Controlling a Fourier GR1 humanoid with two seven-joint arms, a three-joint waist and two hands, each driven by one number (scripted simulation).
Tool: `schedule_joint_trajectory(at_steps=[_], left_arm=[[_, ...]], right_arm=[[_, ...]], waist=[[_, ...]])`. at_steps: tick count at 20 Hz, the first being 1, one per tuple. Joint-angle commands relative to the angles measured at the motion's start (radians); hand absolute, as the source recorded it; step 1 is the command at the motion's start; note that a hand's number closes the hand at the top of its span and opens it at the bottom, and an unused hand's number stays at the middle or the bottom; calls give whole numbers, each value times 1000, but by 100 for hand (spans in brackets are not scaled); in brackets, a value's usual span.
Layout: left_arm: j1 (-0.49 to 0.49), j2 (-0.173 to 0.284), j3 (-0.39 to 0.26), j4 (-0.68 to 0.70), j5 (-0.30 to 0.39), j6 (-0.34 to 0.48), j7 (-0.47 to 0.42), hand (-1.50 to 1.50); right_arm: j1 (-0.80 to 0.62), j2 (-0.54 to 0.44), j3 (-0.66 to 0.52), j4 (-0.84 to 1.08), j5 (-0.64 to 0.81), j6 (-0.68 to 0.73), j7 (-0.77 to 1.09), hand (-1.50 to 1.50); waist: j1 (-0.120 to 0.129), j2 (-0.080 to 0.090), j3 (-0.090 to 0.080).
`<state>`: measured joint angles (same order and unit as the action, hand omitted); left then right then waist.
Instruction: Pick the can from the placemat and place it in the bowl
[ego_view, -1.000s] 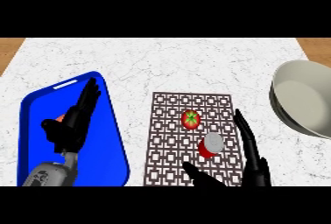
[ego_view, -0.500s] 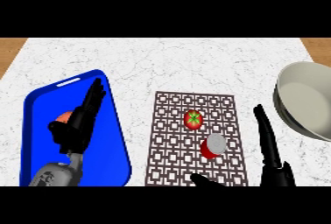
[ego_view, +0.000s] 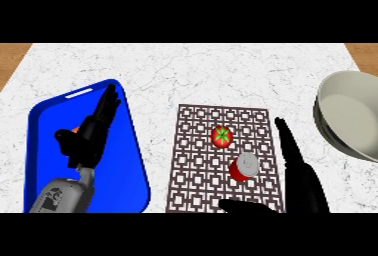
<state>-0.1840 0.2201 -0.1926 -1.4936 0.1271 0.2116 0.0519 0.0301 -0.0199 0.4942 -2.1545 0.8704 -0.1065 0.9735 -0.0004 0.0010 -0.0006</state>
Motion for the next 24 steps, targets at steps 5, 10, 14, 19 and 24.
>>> schedule_joint_trajectory(at_steps=[5, 10, 14, 19, 24], left_arm=[[58, -47, 7, -70, -51, -5, 19, 0], [39, -42, 37, -82, -54, -36, 69, 0], [9, -59, 66, 11, -57, -65, -13, 0], [121, -56, 49, -80, -80, -79, -24, 0], [21, -48, 121, 18, -66, -117, -25, 0]], right_arm=[[41, -26, -74, 68, -124, 2, -99, -150], [131, -24, 12, -25, -106, -28, -108, -150], [209, -10, 89, -31, -92, -115, -186, -150], [300, -45, 64, 18, -188, -200, -327, -150], [163, 18, 58, 111, -204, -231, -242, -150]], waist=[[0, -1, 1], [0, -2, 1], [-4, -2, 1], [-1, -3, 1], [0, -1, 1]])
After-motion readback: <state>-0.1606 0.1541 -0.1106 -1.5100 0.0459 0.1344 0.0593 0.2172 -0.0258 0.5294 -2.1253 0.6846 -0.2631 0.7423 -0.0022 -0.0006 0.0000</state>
